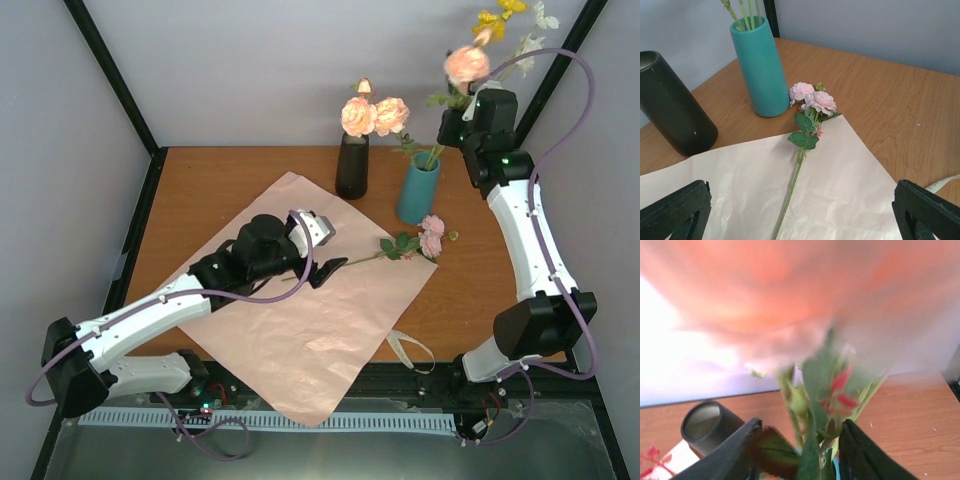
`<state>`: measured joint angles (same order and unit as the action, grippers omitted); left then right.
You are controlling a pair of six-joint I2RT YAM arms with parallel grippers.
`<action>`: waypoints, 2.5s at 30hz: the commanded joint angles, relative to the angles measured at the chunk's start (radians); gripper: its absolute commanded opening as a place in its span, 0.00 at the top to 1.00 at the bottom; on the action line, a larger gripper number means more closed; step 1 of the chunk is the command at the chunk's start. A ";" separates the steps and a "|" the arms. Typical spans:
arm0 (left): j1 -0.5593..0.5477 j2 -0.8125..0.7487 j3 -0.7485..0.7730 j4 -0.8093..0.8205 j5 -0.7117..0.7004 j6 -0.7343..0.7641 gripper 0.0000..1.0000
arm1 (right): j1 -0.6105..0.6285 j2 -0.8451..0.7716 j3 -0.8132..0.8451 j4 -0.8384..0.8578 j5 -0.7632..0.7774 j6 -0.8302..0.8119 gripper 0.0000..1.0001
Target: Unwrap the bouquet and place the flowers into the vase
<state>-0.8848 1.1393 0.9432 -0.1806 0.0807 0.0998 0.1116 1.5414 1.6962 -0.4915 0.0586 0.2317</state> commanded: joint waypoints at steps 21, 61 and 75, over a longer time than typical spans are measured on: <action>0.220 0.314 0.177 -0.072 0.280 0.187 0.02 | -0.004 -0.290 -0.059 -0.325 0.013 0.011 0.00; 0.101 0.853 0.311 -0.060 0.110 0.338 1.00 | -0.004 -0.580 -0.192 -0.509 -0.009 -0.029 0.00; 0.089 0.616 0.267 -0.094 0.182 0.333 1.00 | -0.004 -0.672 -0.239 -0.485 -0.009 -0.014 0.00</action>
<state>-0.7860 1.8309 1.2030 -0.2604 0.2165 0.4274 0.1116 0.9012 1.4723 -0.9867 0.0513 0.2176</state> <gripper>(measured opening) 0.050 0.999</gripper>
